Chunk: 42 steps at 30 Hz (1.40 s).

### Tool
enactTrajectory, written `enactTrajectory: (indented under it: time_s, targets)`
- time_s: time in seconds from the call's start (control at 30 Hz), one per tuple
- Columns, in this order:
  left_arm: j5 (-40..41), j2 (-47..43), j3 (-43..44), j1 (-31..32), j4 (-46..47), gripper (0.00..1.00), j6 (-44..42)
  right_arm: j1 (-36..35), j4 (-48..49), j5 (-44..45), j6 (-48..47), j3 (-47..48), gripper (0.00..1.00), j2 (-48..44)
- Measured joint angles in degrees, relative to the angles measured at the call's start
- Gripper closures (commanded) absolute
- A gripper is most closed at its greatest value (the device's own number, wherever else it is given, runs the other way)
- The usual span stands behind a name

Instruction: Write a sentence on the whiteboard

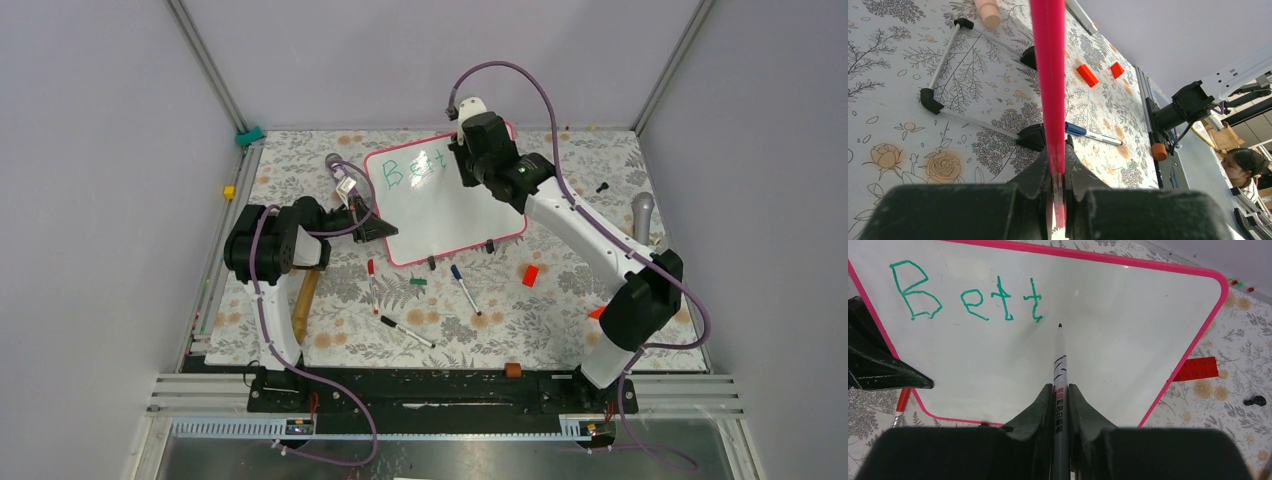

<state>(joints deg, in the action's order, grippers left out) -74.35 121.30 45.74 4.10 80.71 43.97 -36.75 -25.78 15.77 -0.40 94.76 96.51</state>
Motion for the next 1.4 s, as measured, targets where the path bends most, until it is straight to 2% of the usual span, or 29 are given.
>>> enactTrajectory:
  time_s: [1.4]
  targets:
    - [-0.1, 0.1, 0.0, 0.0, 0.0, 1.00, 0.0, -0.8, -1.1, 1.7, -0.9, 6.1, 1.00, 7.3]
